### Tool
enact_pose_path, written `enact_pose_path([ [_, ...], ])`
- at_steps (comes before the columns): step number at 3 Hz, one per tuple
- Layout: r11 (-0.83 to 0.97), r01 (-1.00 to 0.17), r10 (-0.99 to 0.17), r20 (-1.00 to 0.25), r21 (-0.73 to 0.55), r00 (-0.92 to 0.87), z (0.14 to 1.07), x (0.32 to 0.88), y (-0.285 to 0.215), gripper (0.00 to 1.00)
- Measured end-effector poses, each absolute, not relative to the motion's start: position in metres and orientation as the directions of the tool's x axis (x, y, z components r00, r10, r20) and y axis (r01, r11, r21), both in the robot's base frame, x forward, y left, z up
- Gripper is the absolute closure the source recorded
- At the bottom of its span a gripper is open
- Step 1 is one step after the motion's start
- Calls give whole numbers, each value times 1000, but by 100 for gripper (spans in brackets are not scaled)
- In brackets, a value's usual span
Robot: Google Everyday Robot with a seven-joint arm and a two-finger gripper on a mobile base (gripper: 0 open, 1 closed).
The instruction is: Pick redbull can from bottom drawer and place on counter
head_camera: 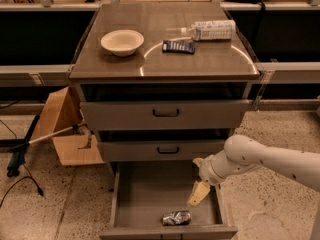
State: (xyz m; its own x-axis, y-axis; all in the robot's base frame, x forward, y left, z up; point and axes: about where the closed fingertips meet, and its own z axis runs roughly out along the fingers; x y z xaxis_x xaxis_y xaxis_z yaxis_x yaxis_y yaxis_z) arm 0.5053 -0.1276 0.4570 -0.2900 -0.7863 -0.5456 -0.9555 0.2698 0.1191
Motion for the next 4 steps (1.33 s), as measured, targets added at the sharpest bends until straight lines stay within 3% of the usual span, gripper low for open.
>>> enact_pose_path([
  [4, 355, -933, -775, -541, 57, -327, 424, 523, -125, 0],
])
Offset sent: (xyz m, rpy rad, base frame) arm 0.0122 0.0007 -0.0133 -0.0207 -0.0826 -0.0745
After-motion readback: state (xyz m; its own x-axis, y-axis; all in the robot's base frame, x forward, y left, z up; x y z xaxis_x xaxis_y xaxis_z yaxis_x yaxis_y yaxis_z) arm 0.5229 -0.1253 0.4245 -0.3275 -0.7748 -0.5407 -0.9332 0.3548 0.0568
